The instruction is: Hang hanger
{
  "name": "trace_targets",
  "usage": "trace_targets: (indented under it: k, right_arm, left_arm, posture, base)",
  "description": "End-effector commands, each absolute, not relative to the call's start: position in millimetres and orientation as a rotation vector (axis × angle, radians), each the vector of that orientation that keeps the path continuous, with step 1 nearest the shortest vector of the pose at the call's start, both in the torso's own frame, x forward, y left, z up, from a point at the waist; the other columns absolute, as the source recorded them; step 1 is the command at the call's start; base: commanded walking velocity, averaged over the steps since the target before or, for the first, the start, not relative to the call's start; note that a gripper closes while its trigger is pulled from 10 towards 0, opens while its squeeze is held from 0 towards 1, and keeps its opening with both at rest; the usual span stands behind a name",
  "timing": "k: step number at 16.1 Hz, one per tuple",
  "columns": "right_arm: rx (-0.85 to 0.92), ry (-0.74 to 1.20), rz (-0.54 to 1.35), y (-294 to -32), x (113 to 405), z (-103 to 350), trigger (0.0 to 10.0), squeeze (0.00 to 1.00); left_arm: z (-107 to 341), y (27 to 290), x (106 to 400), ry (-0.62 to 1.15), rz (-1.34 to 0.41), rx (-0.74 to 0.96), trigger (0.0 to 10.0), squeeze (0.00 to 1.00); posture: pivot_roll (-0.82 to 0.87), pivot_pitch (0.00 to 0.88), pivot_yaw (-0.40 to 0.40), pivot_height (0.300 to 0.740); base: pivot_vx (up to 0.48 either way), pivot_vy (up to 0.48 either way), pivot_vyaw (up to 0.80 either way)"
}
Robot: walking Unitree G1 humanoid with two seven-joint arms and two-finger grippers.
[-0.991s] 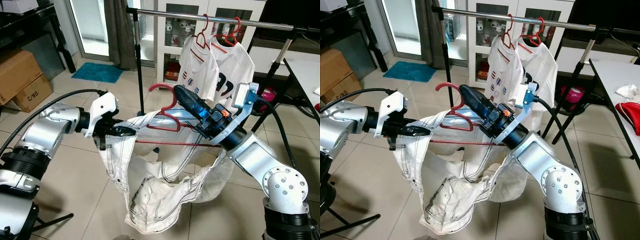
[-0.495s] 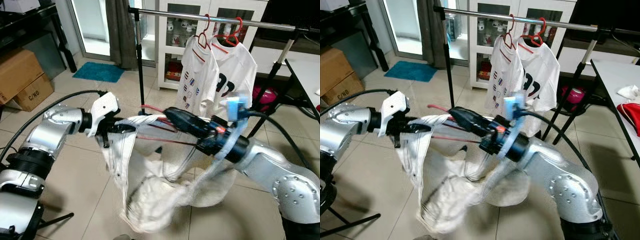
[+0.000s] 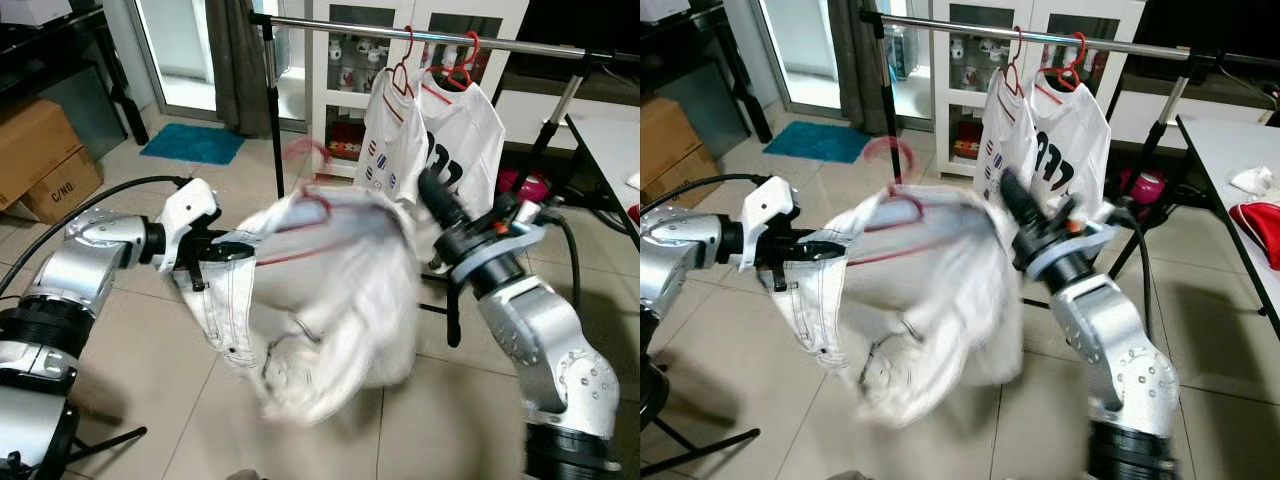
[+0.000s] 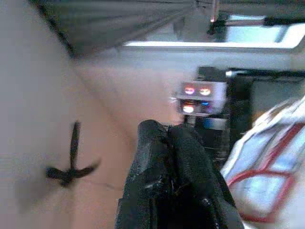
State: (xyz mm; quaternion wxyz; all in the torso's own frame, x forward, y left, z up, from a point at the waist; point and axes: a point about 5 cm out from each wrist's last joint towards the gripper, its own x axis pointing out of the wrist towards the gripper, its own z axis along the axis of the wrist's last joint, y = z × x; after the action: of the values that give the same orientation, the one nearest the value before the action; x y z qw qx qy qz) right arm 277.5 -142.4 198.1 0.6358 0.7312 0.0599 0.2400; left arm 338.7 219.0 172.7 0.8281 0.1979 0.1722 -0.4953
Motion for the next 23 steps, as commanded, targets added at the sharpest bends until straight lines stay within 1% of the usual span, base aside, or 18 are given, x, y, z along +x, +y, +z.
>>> trace_targets:
  k: [1, 2, 3, 4, 5, 6, 7, 8, 9, 10, 12, 13, 14, 17, 21, 23]
  right_arm:
    - [1.740, 0.144, 0.535, -147, 279, 200, 10.0, 0.00]
    - [1.690, 0.143, 0.557, -146, 277, 202, 10.0, 0.00]
    - [1.529, 0.103, 0.581, -146, 275, 207, 10.0, 0.00]
    - [1.232, 0.066, 0.579, -145, 273, 213, 10.0, 0.00]
    - [1.092, 0.057, 0.575, -144, 273, 213, 10.0, 0.00]
    - [0.701, 0.097, 0.541, -138, 272, 206, 10.0, 0.00]
    - [0.418, 0.137, 0.512, -135, 273, 193, 10.0, 0.00]
    - [0.295, 0.154, 0.499, -135, 274, 185, 10.0, 0.00]
    - [0.219, 0.163, 0.489, -134, 275, 179, 10.0, 0.70]
    - [0.104, 0.183, 0.480, -132, 278, 167, 10.0, 1.00]
    - [0.020, 0.182, 0.481, -127, 283, 157, 10.0, 1.00]
    - [-0.019, 0.188, 0.452, -126, 287, 152, 10.0, 0.70]
    - [-0.038, 0.196, 0.422, -127, 291, 149, 10.0, 0.00]
    - [-0.079, 0.195, 0.366, -129, 302, 140, 10.0, 0.00]
    - [-0.140, 0.189, 0.246, -142, 311, 133, 10.0, 0.00]
    - [-0.166, 0.180, 0.186, -152, 314, 132, 10.0, 0.00]
  left_arm:
    - [185, 219, 343, 0.299, -1.027, 0.394, 0.0, 0.00]
    - [184, 218, 343, 0.299, -1.024, 0.397, 0.0, 0.00]
    - [183, 218, 342, 0.297, -1.025, 0.398, 0.0, 0.00]
    - [183, 217, 340, 0.294, -1.028, 0.395, 0.0, 0.00]
    - [183, 217, 340, 0.292, -1.029, 0.395, 0.0, 0.00]
    - [183, 217, 339, 0.290, -1.027, 0.386, 0.0, 0.00]
    - [183, 217, 338, 0.289, -1.024, 0.380, 0.0, 0.00]
    - [183, 217, 338, 0.289, -1.022, 0.378, 0.0, 0.00]
    - [183, 217, 337, 0.289, -1.021, 0.377, 0.0, 0.00]
    - [182, 217, 336, 0.288, -1.024, 0.371, 0.0, 0.00]
    - [183, 214, 331, 0.287, -1.055, 0.365, 0.0, 0.00]
    - [183, 214, 329, 0.289, -1.067, 0.366, 0.0, 0.00]
    - [183, 214, 327, 0.293, -1.077, 0.369, 0.0, 0.00]
    - [184, 215, 322, 0.306, -1.097, 0.375, 0.0, 0.00]
    - [186, 216, 316, 0.313, -1.124, 0.377, 0.0, 0.00]
    - [187, 217, 315, 0.318, -1.124, 0.380, 0.0, 0.00]
  posture:
    - [-0.06, 0.000, 0.021, 0.740]
    - [-0.05, 0.000, 0.020, 0.740]
    - [-0.05, 0.000, 0.020, 0.740]
    - [-0.05, 0.000, 0.020, 0.740]
    - [-0.05, 0.000, 0.020, 0.740]
    - [-0.05, 0.000, 0.023, 0.740]
    - [-0.05, 0.000, 0.023, 0.740]
    - [-0.05, 0.000, 0.024, 0.740]
    - [-0.05, 0.000, 0.024, 0.740]
    - [-0.05, 0.000, 0.023, 0.740]
    - [-0.05, 0.000, 0.024, 0.740]
    - [-0.05, 0.000, 0.024, 0.740]
    - [-0.04, 0.000, 0.023, 0.740]
    - [-0.04, 0.000, 0.018, 0.740]
    - [-0.03, 0.000, 0.019, 0.740]
    - [-0.03, 0.000, 0.023, 0.740]
  base:
    - [0.000, 0.000, 0.00]
    - [0.000, 0.000, 0.00]
    - [0.000, 0.000, 0.00]
    - [0.000, 0.000, 0.00]
    - [0.000, 0.000, 0.00]
    - [0.000, 0.000, 0.00]
    - [0.000, 0.000, 0.00]
    - [0.000, 0.000, 0.00]
    - [0.000, 0.000, 0.00]
    - [0.000, 0.000, 0.00]
    - [0.000, 0.000, 0.00]
    - [0.000, 0.000, 0.00]
    - [0.000, 0.000, 0.00]
    - [0.000, 0.000, 0.00]
    - [0.000, 0.000, 0.00]
    - [0.000, 0.000, 0.00]
